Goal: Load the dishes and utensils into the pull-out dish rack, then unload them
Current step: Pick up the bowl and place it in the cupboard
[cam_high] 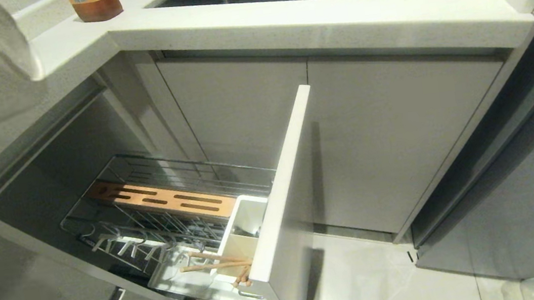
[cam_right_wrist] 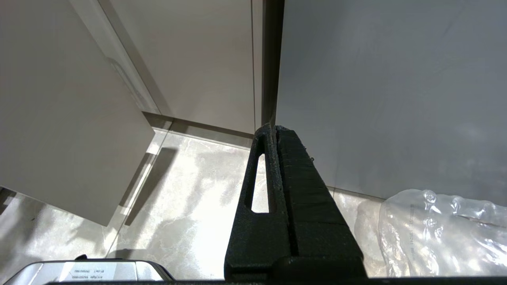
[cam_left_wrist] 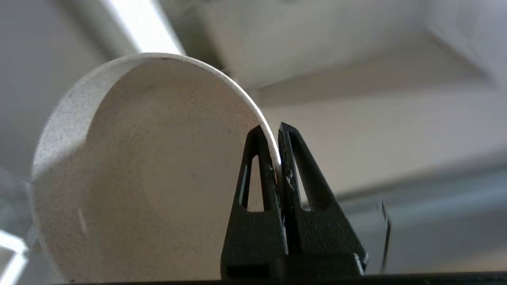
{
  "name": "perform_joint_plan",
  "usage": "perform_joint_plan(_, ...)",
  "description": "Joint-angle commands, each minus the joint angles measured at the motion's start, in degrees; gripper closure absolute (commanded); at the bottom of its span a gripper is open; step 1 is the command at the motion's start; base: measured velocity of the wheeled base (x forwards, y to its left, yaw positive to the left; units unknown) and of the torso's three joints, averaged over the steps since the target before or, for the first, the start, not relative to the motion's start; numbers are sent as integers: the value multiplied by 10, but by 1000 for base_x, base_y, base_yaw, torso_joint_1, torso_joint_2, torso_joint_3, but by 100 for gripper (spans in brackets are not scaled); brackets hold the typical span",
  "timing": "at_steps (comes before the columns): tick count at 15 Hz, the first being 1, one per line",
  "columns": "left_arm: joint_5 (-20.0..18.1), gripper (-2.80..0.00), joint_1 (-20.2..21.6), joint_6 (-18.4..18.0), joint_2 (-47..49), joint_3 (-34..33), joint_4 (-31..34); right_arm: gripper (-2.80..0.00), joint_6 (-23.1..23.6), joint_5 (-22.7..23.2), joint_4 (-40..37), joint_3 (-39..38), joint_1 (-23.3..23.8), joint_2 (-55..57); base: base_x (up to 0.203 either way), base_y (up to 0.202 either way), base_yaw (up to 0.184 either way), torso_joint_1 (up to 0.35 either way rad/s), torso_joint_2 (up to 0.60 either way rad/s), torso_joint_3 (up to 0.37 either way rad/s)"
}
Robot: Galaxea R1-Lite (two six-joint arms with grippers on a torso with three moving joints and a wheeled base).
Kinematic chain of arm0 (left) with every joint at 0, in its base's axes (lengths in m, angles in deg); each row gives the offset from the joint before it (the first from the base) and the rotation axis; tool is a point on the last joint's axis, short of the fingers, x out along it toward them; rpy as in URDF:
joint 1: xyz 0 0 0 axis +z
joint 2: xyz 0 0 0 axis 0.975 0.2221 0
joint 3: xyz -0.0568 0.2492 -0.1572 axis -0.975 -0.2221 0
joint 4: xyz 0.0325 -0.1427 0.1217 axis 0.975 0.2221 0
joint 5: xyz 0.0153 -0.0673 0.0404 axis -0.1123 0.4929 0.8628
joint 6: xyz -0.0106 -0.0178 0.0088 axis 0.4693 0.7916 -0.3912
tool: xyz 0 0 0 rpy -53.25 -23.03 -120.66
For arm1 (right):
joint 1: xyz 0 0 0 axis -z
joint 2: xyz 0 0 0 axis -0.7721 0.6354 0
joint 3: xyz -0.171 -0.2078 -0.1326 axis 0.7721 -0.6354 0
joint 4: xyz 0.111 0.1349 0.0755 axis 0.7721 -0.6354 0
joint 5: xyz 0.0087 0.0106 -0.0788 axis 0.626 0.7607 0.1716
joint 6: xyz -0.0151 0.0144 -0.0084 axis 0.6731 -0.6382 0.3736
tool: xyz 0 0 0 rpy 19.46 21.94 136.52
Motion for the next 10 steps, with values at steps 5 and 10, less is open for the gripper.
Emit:
perform_joint_plan(5,92,0,-36,71,138,-69,-67,0,0,0,0,0,0,0,0,0,0,0,0,0)
perform_joint_plan(10,239,0,-155,70,204,-132,-167,0,0,0,0,0,0,0,0,0,0,0,0,0)
